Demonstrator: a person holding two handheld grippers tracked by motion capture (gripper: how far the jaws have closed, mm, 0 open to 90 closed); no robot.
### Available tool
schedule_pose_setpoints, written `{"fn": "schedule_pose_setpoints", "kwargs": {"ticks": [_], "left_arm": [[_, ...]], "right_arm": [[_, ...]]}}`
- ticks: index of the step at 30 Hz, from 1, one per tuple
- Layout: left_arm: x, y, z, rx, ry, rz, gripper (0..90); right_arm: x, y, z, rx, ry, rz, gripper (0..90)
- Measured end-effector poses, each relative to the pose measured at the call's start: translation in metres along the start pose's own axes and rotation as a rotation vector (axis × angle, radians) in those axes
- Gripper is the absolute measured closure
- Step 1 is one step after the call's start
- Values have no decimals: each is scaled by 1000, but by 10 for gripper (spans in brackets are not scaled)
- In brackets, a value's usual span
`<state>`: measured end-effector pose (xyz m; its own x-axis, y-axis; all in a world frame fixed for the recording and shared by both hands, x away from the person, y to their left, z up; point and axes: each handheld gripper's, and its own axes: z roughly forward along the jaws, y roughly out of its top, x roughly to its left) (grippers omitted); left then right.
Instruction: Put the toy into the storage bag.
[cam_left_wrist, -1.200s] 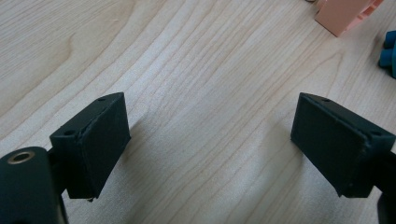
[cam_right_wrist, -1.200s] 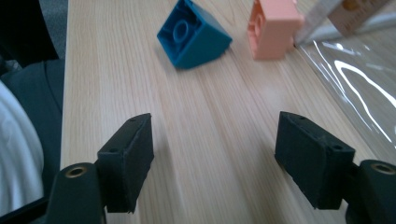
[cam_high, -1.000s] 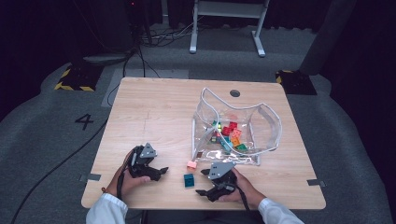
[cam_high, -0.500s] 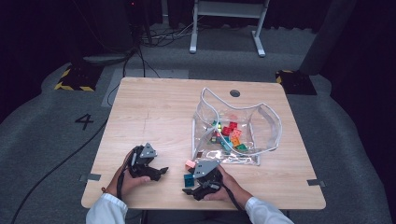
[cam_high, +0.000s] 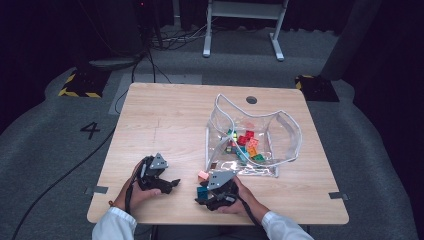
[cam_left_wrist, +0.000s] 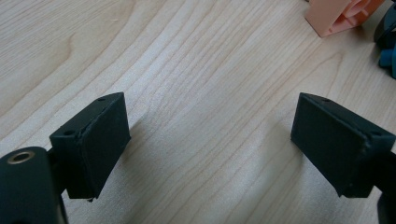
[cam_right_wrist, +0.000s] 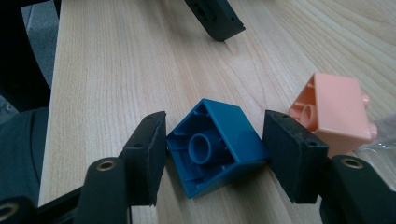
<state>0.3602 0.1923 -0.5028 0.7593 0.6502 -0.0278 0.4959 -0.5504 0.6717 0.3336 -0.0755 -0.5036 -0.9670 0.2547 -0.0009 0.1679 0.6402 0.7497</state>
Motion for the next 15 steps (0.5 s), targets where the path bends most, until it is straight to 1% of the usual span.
{"fn": "schedule_pose_setpoints", "kwargs": {"ticks": [2, 3, 4, 5, 6, 7, 9, 10, 11, 12, 13, 15], "left_arm": [[0, 0, 0, -1, -1, -1, 117], [0, 0, 0, -1, 0, -1, 117], [0, 0, 0, -1, 0, 0, 117], [0, 0, 0, -3, 0, -3, 117], [0, 0, 0, -1, 0, 0, 117], [0, 0, 0, -1, 0, 0, 117], [0, 0, 0, -1, -1, 0, 117], [0, 0, 0, -1, -1, 0, 117], [0, 0, 0, -1, -1, 0, 117], [0, 0, 0, -1, -1, 0, 117], [0, 0, 0, -1, -1, 0, 117], [0, 0, 0, -1, 0, 1, 118]], "right_arm": [[-1, 0, 0, -6, 4, -18, 418], [-1, -1, 0, -4, -4, -17, 420], [2, -1, -1, 4, -2, 15, 420], [2, -1, -2, 3, 0, 16, 420], [0, -2, -3, 5, -1, -8, 422], [3, -2, -2, -6, -4, 26, 422], [2, -3, -4, -4, 1, 18, 422], [1, -4, -5, 3, 3, -4, 422], [3, -4, -5, -5, 1, 24, 422], [3, -5, -6, -5, 0, 11, 423], [-1, -6, -7, -6, 2, -36, 423], [1, -7, -9, -14, -2, -17, 423]]}}
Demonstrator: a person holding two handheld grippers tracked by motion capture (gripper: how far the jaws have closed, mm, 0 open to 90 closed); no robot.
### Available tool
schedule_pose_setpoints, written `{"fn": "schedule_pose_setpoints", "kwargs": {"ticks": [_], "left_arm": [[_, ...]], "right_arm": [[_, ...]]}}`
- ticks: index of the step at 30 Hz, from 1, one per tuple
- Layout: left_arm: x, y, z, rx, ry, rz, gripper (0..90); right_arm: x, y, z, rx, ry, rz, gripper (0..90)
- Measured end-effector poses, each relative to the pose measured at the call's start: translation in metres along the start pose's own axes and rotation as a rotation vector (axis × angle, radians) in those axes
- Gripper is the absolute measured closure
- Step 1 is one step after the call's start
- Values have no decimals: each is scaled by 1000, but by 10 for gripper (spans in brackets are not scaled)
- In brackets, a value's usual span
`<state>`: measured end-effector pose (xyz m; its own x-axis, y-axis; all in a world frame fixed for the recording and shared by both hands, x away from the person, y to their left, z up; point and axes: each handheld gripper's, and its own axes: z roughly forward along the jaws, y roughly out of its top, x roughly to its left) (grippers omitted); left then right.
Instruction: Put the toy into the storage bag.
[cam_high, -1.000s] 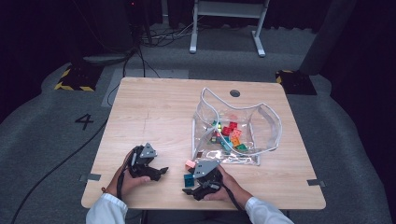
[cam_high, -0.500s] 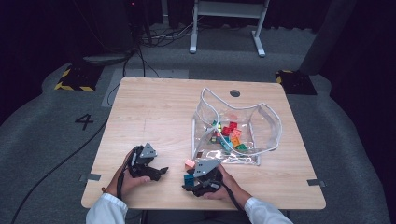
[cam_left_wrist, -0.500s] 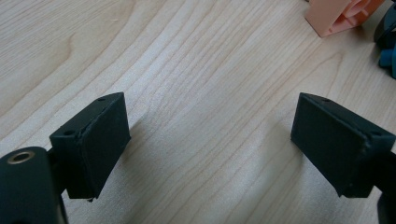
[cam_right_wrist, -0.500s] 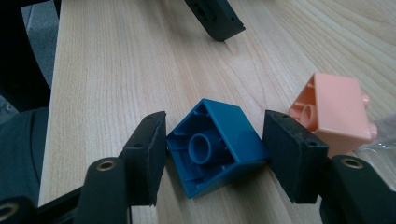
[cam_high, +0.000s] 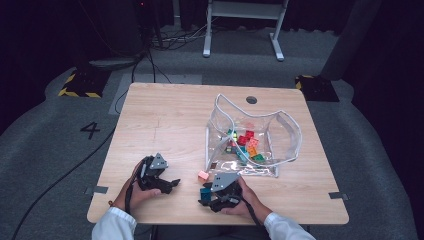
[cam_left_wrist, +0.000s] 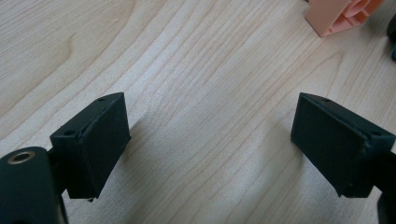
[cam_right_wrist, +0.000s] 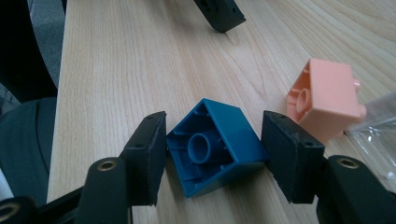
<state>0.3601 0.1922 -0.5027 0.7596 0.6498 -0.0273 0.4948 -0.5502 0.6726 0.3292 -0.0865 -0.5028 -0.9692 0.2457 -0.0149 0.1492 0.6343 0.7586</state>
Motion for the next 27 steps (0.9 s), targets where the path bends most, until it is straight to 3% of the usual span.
{"fn": "schedule_pose_setpoints", "kwargs": {"ticks": [4, 13, 21, 22, 23, 27], "left_arm": [[0, 0, 0, -1, -1, 1, 117], [0, 0, 0, -2, 3, 3, 118], [0, 0, 0, -3, 5, 4, 118], [0, 0, 0, -3, 5, 4, 118], [0, 0, 0, -3, 4, 4, 118], [0, 0, 0, -3, 5, 4, 118]], "right_arm": [[-1, -3, -11, -9, -6, -10, 423], [-15, -23, -45, 1, -59, 38, 424], [-24, -41, -79, -13, -105, 47, 424], [-24, -43, -82, -12, -108, 53, 424], [-22, -46, -88, 13, -121, 106, 424], [-25, -58, -101, 31, -145, 123, 424]]}}
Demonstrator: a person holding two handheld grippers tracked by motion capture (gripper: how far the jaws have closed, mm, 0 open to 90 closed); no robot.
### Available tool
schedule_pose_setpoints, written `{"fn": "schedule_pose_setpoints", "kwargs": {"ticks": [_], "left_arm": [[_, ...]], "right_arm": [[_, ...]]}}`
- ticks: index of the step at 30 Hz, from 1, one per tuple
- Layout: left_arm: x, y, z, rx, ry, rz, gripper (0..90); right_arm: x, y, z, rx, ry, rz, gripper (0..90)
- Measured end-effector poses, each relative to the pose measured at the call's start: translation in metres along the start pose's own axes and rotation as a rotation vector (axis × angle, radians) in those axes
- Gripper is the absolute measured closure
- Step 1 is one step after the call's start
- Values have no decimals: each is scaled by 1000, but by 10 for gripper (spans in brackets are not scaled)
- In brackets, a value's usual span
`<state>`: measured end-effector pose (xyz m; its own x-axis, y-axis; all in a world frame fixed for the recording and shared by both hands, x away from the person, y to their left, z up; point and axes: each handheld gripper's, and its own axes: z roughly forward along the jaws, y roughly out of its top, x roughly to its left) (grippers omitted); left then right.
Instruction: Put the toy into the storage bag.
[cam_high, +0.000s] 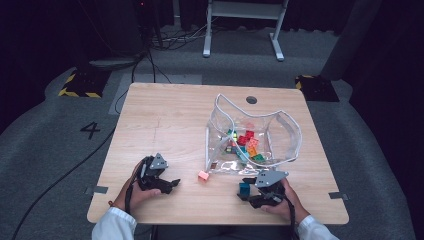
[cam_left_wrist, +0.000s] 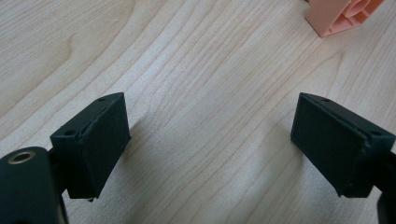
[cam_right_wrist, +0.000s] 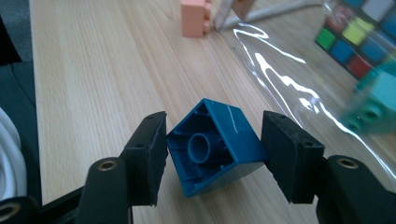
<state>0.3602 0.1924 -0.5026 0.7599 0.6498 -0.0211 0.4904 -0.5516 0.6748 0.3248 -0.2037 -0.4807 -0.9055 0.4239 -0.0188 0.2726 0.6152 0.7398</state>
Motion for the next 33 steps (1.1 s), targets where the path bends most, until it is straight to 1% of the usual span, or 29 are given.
{"fn": "schedule_pose_setpoints", "kwargs": {"ticks": [1, 2, 3, 6, 10, 12, 13, 15, 18, 23, 24, 25, 30, 33], "left_arm": [[0, 0, 0, 0, 0, 0, 118], [0, 0, 0, 0, 0, 0, 118], [0, 0, 0, 0, 0, 0, 118], [0, 0, 0, 0, -1, -1, 118], [0, 0, 0, 3, -5, -5, 118], [0, 0, 0, 1, -2, -2, 118], [0, 0, 0, 3, -5, -6, 117], [0, 0, 0, 2, -5, -5, 118], [0, 0, 0, 2, -5, -5, 118], [0, 0, 0, 3, -6, -6, 117], [0, 0, 0, 2, -5, -6, 117], [0, 0, 0, 3, -6, -6, 117], [0, 0, 0, 3, -4, -5, 118], [0, 0, 0, 3, -5, -6, 117]], "right_arm": [[-3, -3, -4, -3, -5, -4, 424], [-4, -6, -6, -2, -10, 3, 424], [-7, -8, -8, -15, -16, -5, 424], [-11, -16, -18, -11, -44, 12, 424], [-18, -26, -30, -10, -71, 36, 425], [-22, -32, -36, 4, -70, 32, 425], [-24, -34, -40, 7, -79, 24, 425], [-27, -39, -47, -1, -81, 48, 425], [-32, -45, -55, -9, -108, 56, 425], [-40, -53, -68, -13, -145, 91, 425], [-42, -55, -72, -16, -157, 107, 425], [-44, -56, -74, -14, -161, 112, 425], [-55, -59, -89, -29, -216, 142, 425], [-61, -59, -95, -39, -237, 147, 425]]}}
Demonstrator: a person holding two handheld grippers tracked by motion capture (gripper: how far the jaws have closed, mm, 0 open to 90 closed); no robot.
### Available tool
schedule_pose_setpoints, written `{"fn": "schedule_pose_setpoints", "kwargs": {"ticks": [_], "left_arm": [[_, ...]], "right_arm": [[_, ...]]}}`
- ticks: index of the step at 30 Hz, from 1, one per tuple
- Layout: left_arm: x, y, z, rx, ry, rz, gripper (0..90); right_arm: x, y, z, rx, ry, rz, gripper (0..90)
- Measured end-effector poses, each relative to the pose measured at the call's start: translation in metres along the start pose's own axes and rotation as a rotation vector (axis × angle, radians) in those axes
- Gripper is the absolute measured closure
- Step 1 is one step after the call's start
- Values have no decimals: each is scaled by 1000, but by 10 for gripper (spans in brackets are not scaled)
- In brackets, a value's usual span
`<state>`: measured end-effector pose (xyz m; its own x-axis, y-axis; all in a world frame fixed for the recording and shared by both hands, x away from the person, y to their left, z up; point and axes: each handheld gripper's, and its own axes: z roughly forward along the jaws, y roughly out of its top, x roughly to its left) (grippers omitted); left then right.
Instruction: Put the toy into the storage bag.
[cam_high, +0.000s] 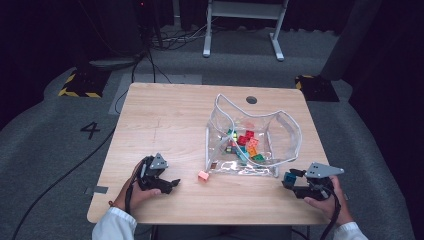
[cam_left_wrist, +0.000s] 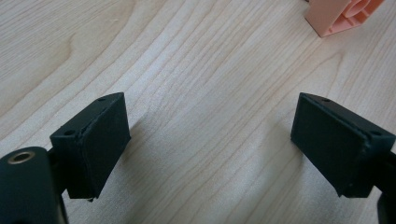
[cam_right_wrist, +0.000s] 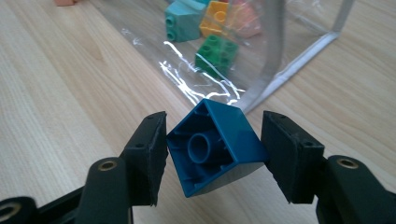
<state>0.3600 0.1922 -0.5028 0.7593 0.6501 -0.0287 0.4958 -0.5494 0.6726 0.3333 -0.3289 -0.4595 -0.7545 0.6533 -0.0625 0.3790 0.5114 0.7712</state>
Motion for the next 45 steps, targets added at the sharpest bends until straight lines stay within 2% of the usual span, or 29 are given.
{"fn": "schedule_pose_setpoints", "kwargs": {"ticks": [4, 9, 16, 24, 28, 33, 36, 40, 45], "left_arm": [[0, 0, 0, -2, 1, -3, 118], [0, 0, 0, -1, 1, -2, 117], [0, 0, 0, 0, 1, 0, 118], [0, 0, 0, -3, 0, -1, 117], [0, 0, 0, -1, 1, -1, 117], [0, 0, 0, -3, 3, 0, 117], [0, 0, 0, -3, 1, -1, 117], [0, 0, 0, -3, 2, -1, 117], [0, 0, 0, -2, 3, -1, 117]], "right_arm": [[-8, 2, -8, -12, -23, 12, 425], [-19, 6, -25, -58, -43, 42, 425], [-33, 20, -52, -93, -82, 41, 425], [-54, 48, -78, -156, -134, 40, 425], [-62, 64, -87, -180, -141, 32, 425], [-67, 90, -91, -175, -146, -7, 425], [-69, 105, -89, -187, -131, -17, 425], [-71, 125, -78, -196, -106, -39, 425], [-66, 148, -57, -153, -76, -86, 425]]}}
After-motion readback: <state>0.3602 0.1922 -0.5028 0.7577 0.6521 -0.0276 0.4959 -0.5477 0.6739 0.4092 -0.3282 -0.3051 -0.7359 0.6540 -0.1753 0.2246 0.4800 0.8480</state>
